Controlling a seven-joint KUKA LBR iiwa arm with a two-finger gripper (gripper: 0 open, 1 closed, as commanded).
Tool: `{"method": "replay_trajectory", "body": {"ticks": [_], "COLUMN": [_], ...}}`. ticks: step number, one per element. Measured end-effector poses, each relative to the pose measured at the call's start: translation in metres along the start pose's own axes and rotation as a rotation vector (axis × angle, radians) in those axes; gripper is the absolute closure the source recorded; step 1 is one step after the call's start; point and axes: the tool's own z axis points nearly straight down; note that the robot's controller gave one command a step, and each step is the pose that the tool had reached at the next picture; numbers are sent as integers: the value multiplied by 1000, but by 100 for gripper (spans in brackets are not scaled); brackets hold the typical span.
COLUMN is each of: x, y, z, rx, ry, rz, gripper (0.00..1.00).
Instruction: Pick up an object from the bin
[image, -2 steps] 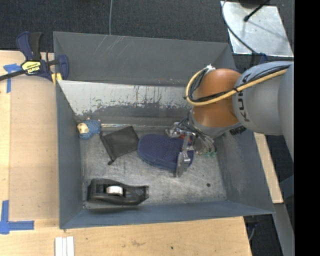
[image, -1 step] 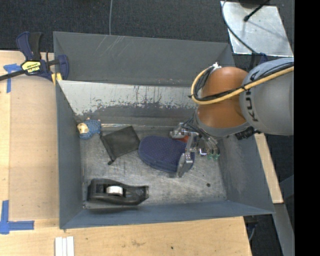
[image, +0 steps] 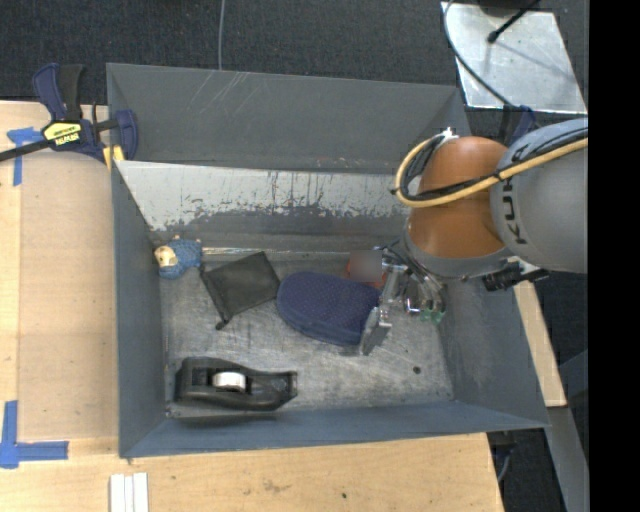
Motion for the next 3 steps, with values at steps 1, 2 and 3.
{"method": "replay_trajectory", "body": {"ticks": [1,2,3], "x": [-4,-6,-10], "y": [1,1,1], "z": [28,26,23], "rx": [-1,0,-1], "ry": [-6,-7,-24], "rz": [21,18,19], "gripper": [0,0,100]}}
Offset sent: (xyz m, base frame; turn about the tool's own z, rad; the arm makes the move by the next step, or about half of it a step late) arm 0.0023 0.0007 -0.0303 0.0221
